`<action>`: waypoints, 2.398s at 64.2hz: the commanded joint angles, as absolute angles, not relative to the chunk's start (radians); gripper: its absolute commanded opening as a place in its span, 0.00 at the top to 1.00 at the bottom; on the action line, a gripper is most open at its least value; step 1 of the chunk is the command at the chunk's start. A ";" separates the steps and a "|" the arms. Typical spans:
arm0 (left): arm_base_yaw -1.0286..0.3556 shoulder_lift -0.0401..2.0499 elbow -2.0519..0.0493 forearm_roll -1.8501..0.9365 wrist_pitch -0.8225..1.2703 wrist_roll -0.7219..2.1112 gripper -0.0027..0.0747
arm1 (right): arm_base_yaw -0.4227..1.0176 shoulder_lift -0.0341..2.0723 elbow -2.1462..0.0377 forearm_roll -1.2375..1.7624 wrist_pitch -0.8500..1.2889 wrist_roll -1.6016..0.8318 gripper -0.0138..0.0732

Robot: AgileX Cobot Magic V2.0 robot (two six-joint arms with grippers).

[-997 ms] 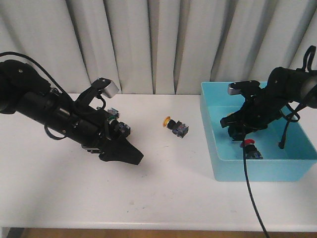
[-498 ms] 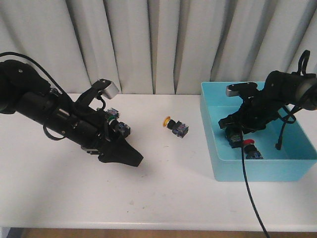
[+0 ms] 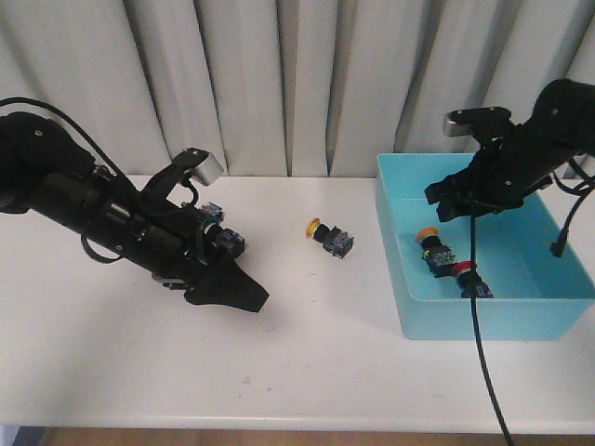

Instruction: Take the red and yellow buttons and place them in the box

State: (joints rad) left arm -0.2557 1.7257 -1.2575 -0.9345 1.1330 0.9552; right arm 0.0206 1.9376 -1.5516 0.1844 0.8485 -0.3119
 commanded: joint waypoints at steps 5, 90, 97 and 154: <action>-0.258 1.676 -1.280 -0.991 1.145 0.951 0.25 | 0.026 1.694 -1.403 0.198 0.831 -0.308 0.41; -0.258 1.676 -1.280 -0.989 1.101 0.952 0.98 | 0.026 0.726 -0.687 0.220 0.710 -0.310 0.85; -0.258 1.676 -1.280 -0.989 1.101 0.952 0.97 | 0.026 0.726 -0.687 0.220 0.734 -0.309 0.85; -0.258 1.591 -1.280 -0.675 0.870 0.742 0.97 | 0.026 0.726 -0.687 0.220 0.740 -0.309 0.85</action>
